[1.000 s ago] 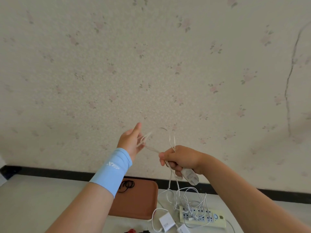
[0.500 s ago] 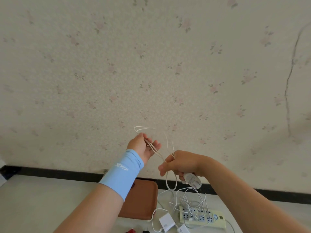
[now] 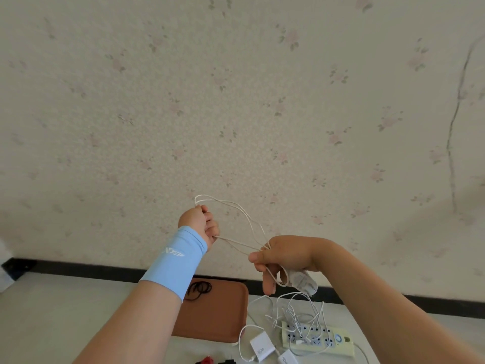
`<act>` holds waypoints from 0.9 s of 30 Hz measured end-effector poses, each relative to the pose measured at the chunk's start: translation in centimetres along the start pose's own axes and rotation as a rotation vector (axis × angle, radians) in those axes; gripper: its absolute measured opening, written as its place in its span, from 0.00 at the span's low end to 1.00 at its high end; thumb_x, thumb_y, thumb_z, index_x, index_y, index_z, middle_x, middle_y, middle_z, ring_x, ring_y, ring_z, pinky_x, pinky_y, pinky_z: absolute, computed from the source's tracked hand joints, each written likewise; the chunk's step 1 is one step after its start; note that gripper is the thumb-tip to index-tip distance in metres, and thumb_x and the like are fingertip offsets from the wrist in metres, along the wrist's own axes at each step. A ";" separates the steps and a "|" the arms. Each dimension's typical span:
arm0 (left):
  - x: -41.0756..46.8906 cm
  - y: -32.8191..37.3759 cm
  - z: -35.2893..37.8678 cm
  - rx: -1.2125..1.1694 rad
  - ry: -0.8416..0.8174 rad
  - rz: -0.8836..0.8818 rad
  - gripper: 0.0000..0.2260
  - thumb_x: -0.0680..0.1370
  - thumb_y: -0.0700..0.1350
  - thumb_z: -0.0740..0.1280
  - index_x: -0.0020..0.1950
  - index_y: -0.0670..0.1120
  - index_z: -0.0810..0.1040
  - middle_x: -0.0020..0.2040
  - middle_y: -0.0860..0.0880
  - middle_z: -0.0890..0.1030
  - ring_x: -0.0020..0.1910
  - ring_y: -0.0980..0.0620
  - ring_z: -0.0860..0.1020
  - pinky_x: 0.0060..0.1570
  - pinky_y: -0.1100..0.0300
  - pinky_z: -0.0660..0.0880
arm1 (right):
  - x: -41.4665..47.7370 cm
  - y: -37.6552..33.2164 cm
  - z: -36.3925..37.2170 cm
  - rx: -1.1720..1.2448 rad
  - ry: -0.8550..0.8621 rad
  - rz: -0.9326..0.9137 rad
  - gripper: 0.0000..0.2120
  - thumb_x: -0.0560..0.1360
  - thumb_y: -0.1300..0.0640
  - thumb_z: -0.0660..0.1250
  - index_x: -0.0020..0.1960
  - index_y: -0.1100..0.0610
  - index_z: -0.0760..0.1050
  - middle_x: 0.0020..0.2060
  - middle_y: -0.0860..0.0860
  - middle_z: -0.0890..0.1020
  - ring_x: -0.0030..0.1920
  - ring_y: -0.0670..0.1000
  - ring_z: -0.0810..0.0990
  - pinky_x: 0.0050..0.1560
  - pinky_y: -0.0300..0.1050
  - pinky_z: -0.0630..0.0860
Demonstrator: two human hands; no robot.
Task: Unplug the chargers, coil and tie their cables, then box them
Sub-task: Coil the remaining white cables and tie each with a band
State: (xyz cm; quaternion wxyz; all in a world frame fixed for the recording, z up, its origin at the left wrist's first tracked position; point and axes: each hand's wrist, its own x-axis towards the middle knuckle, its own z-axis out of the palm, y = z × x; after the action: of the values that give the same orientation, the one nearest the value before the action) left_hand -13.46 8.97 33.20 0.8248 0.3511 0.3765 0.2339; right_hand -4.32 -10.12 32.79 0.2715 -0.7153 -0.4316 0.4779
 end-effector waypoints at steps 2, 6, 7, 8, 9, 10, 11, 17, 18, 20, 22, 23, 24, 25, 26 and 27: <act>0.2 0.1 0.0 0.128 0.040 0.059 0.14 0.82 0.40 0.50 0.38 0.47 0.68 0.24 0.52 0.62 0.16 0.55 0.56 0.19 0.70 0.52 | 0.1 0.0 0.1 0.028 0.036 0.004 0.19 0.82 0.42 0.61 0.39 0.54 0.72 0.24 0.49 0.75 0.26 0.48 0.74 0.36 0.40 0.75; 1.2 -0.1 0.0 0.672 0.141 0.187 0.12 0.81 0.37 0.53 0.44 0.42 0.75 0.33 0.46 0.72 0.18 0.50 0.70 0.29 0.58 0.74 | 0.1 0.0 0.2 0.124 0.016 0.041 0.21 0.82 0.40 0.59 0.37 0.52 0.67 0.24 0.48 0.66 0.25 0.48 0.66 0.31 0.41 0.72; 1.5 -0.1 -0.3 0.846 0.159 0.206 0.12 0.82 0.37 0.54 0.47 0.39 0.76 0.35 0.44 0.75 0.21 0.48 0.75 0.37 0.52 0.79 | 0.1 0.0 0.2 0.158 -0.001 0.066 0.22 0.83 0.39 0.58 0.36 0.52 0.65 0.25 0.48 0.65 0.25 0.48 0.66 0.31 0.41 0.70; 1.5 -0.2 -0.7 1.064 0.178 0.217 0.11 0.82 0.38 0.56 0.51 0.36 0.77 0.38 0.42 0.78 0.28 0.47 0.78 0.42 0.51 0.80 | 0.0 0.1 0.2 0.180 -0.015 0.088 0.23 0.83 0.39 0.57 0.35 0.52 0.64 0.26 0.48 0.64 0.25 0.48 0.65 0.31 0.41 0.69; 1.2 -0.3 -0.9 1.319 0.196 0.205 0.12 0.82 0.40 0.58 0.58 0.35 0.76 0.43 0.42 0.80 0.35 0.46 0.80 0.45 0.52 0.79 | 0.0 0.3 0.1 0.178 -0.022 0.099 0.23 0.83 0.39 0.57 0.35 0.51 0.63 0.26 0.48 0.64 0.25 0.48 0.65 0.31 0.42 0.69; 0.9 -0.5 -1.2 1.574 0.225 0.176 0.16 0.82 0.44 0.60 0.66 0.37 0.72 0.52 0.41 0.80 0.43 0.45 0.80 0.48 0.52 0.77 | 0.0 0.5 0.1 0.160 -0.022 0.101 0.23 0.83 0.40 0.57 0.35 0.52 0.64 0.27 0.49 0.64 0.25 0.49 0.65 0.31 0.42 0.70; 0.6 -0.7 -1.5 1.799 0.272 0.176 0.26 0.81 0.48 0.62 0.75 0.38 0.61 0.64 0.40 0.76 0.54 0.44 0.78 0.57 0.51 0.74 | 0.0 0.6 0.1 0.125 -0.017 0.095 0.21 0.83 0.41 0.58 0.36 0.52 0.66 0.27 0.49 0.64 0.25 0.49 0.66 0.31 0.43 0.71; -2.8 -1.6 0.2 1.713 -0.532 0.558 0.38 0.74 0.32 0.60 0.77 0.64 0.56 0.81 0.57 0.48 0.80 0.48 0.46 0.77 0.46 0.50 | 0.2 0.9 1.0 -0.149 0.012 0.028 0.16 0.80 0.51 0.67 0.52 0.65 0.78 0.27 0.51 0.75 0.23 0.50 0.76 0.38 0.46 0.76; -3.7 -2.1 0.7 1.707 -0.646 0.465 0.38 0.74 0.33 0.61 0.76 0.67 0.58 0.81 0.58 0.48 0.79 0.48 0.44 0.77 0.45 0.49 | 0.3 0.8 0.9 -0.179 0.029 0.013 0.18 0.78 0.49 0.68 0.50 0.66 0.78 0.28 0.51 0.76 0.23 0.50 0.75 0.39 0.44 0.76; -4.0 -3.4 1.1 1.789 -0.733 0.367 0.35 0.75 0.41 0.68 0.75 0.66 0.59 0.81 0.57 0.50 0.79 0.47 0.45 0.77 0.46 0.51 | 0.3 0.6 0.6 -0.268 0.064 -0.024 0.20 0.77 0.46 0.69 0.40 0.63 0.74 0.27 0.53 0.75 0.24 0.51 0.74 0.45 0.42 0.75; -3.6 -3.8 1.0 1.822 -0.698 0.386 0.30 0.74 0.49 0.72 0.74 0.62 0.66 0.78 0.55 0.61 0.78 0.48 0.57 0.75 0.48 0.58 | 0.1 0.7 0.3 -0.307 0.093 -0.031 0.22 0.76 0.44 0.70 0.38 0.63 0.74 0.27 0.57 0.76 0.24 0.51 0.73 0.50 0.45 0.75; -3.1 -3.5 0.9 1.820 -0.662 0.406 0.25 0.74 0.52 0.71 0.70 0.59 0.71 0.73 0.54 0.69 0.73 0.48 0.66 0.72 0.49 0.65 | -0.1 0.9 0.1 -0.281 0.112 -0.026 0.23 0.76 0.43 0.70 0.41 0.65 0.75 0.27 0.58 0.76 0.24 0.51 0.73 0.50 0.45 0.75; -2.9 -3.1 0.8 1.831 -0.638 0.400 0.20 0.75 0.55 0.70 0.66 0.56 0.76 0.67 0.53 0.76 0.66 0.49 0.73 0.67 0.51 0.70 | -0.3 1.1 -0.2 -0.236 0.140 -0.028 0.22 0.76 0.44 0.70 0.45 0.66 0.77 0.26 0.57 0.76 0.24 0.50 0.73 0.49 0.45 0.76; -2.8 -2.7 0.7 1.830 -0.639 0.367 0.16 0.76 0.58 0.68 0.61 0.54 0.79 0.60 0.53 0.80 0.60 0.50 0.77 0.63 0.53 0.73 | -0.4 1.2 -0.4 -0.195 0.176 -0.045 0.19 0.77 0.44 0.69 0.47 0.63 0.80 0.25 0.55 0.75 0.23 0.50 0.72 0.48 0.44 0.76; -2.6 -2.4 0.5 1.803 -0.662 0.317 0.15 0.78 0.60 0.65 0.57 0.52 0.81 0.56 0.54 0.82 0.57 0.52 0.78 0.60 0.56 0.73 | -0.6 1.4 -0.7 -0.162 0.214 -0.071 0.16 0.78 0.45 0.68 0.47 0.58 0.82 0.24 0.54 0.74 0.23 0.49 0.72 0.47 0.40 0.77; -2.7 -2.2 0.4 1.758 -0.689 0.269 0.16 0.79 0.61 0.62 0.54 0.51 0.81 0.52 0.55 0.84 0.55 0.55 0.79 0.59 0.59 0.72 | -0.6 1.4 -0.9 -0.133 0.249 -0.096 0.13 0.79 0.45 0.67 0.46 0.54 0.82 0.24 0.53 0.74 0.23 0.49 0.72 0.46 0.38 0.76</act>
State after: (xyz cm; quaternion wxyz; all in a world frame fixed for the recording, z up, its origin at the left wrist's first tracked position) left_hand -14.54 5.66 32.94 0.2973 0.9354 0.1105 -0.1561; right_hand -3.11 -11.30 32.28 0.2975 -0.7640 -0.4591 0.3422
